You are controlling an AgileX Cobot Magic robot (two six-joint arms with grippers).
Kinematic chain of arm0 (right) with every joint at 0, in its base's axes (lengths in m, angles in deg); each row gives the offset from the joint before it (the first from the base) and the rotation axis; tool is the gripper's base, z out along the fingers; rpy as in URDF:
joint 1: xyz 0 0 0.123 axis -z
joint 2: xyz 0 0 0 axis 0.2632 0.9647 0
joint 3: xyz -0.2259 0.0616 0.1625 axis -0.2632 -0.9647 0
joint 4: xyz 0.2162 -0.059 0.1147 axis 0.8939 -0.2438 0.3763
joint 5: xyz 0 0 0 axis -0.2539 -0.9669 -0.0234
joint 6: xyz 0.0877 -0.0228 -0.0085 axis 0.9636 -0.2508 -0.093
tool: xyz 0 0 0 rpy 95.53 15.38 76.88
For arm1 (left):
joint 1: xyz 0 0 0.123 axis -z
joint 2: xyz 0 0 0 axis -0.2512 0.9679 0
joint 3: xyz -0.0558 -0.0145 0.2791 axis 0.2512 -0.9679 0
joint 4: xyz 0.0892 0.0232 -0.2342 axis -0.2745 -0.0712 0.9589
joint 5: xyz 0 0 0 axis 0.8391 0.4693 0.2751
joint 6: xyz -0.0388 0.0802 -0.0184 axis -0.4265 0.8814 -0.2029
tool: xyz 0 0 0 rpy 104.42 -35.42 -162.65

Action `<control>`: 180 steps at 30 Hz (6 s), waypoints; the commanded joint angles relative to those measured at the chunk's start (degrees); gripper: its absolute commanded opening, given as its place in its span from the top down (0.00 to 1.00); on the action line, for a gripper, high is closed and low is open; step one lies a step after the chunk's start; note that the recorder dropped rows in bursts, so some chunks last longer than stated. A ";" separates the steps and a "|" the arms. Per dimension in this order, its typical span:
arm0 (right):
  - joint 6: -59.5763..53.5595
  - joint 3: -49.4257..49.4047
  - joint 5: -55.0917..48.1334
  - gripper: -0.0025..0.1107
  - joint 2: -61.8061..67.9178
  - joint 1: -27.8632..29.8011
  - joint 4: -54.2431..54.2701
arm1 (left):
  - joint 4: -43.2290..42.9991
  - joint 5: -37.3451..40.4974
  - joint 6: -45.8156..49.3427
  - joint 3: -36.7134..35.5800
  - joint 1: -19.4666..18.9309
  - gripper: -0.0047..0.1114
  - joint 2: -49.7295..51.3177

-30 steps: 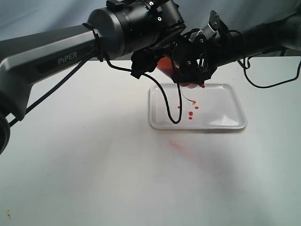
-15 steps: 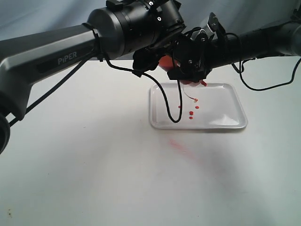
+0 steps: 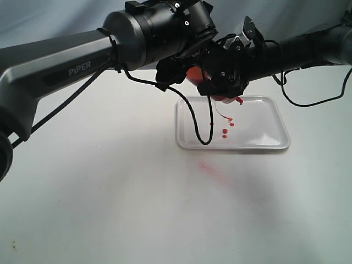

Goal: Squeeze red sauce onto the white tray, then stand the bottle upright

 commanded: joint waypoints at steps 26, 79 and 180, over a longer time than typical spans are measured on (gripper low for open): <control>0.27 0.25 2.54 0.98 0.01 -0.10 7.47 | -5.70 -1.76 0.78 0.69 -0.04 0.96 -1.28; -9.94 0.25 22.56 0.05 -0.34 -6.62 9.66 | -3.99 -10.03 1.10 0.69 -3.94 0.96 -1.28; 16.03 0.34 26.79 0.98 -13.00 -16.67 -27.85 | 73.47 10.74 17.97 0.59 -28.85 0.96 -2.51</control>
